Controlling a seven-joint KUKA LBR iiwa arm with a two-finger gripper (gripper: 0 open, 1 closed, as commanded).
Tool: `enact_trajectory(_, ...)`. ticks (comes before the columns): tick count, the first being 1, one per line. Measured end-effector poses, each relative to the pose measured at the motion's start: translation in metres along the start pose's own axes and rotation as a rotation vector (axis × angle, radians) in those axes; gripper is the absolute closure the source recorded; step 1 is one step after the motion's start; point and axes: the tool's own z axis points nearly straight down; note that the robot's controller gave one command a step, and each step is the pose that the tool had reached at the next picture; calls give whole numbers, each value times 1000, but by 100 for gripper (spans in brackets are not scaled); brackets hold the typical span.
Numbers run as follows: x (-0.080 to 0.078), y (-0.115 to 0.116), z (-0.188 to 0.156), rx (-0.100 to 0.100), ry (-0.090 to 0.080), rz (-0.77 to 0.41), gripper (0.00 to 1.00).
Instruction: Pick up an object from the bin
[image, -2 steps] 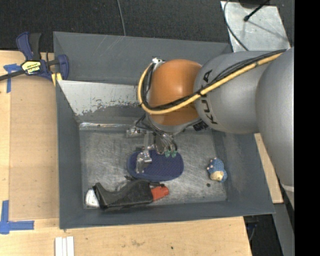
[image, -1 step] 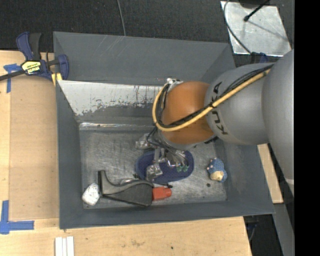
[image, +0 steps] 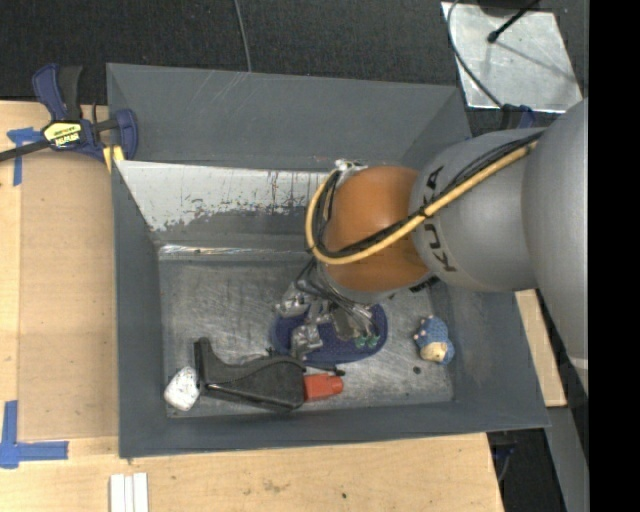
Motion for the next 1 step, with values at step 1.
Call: enact_trajectory(1, -13, -29, -134, -1, 4, -87, 100)
